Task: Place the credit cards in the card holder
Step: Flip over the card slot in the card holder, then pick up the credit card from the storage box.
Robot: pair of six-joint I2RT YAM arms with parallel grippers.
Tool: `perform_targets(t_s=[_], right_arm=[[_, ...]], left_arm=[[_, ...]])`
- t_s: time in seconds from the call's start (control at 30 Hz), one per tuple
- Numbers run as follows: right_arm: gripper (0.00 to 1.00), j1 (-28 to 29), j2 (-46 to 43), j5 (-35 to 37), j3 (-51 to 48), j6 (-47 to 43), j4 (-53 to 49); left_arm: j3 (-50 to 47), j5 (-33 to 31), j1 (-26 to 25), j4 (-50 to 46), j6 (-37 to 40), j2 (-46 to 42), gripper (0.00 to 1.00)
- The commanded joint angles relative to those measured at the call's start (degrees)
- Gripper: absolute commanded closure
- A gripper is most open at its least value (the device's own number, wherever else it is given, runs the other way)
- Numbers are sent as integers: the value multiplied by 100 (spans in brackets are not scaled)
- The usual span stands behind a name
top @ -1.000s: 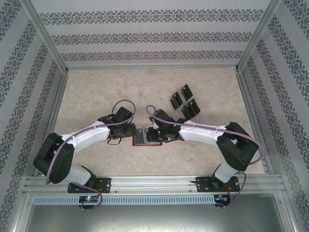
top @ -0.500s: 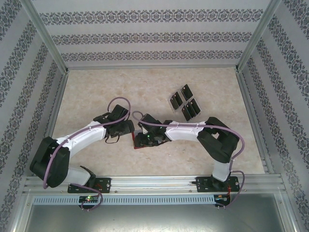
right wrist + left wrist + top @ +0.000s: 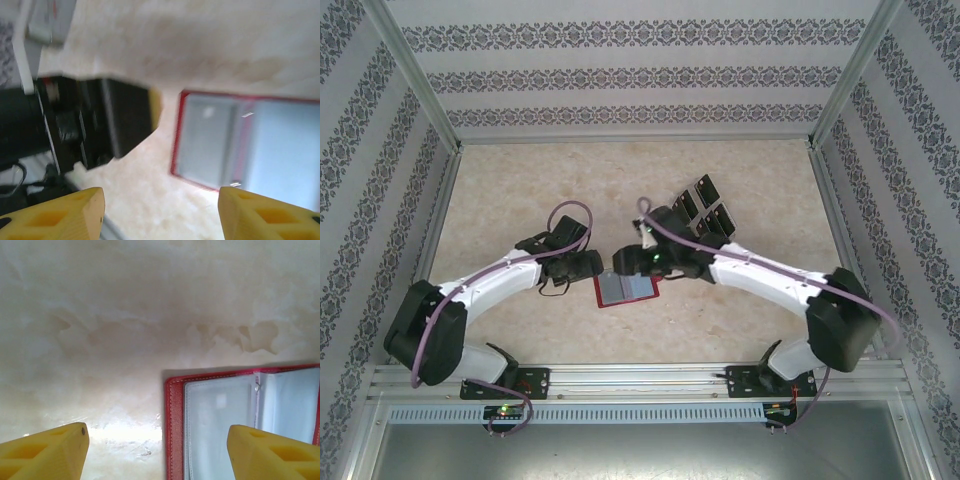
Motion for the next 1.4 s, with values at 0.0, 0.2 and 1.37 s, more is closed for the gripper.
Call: perform_targets(t_s=[0.0, 0.2, 1.37], right_arm=[[38, -558, -188, 687, 146, -749, -1154], [41, -1341, 151, 1595, 740, -1821, -2114], [60, -1819, 1866, 3673, 1732, -3114, -2776]], left_arm=[[277, -95, -302, -168, 247, 286, 26], [521, -872, -794, -662, 404, 762, 26], [513, -1210, -913, -730, 408, 1248, 26]])
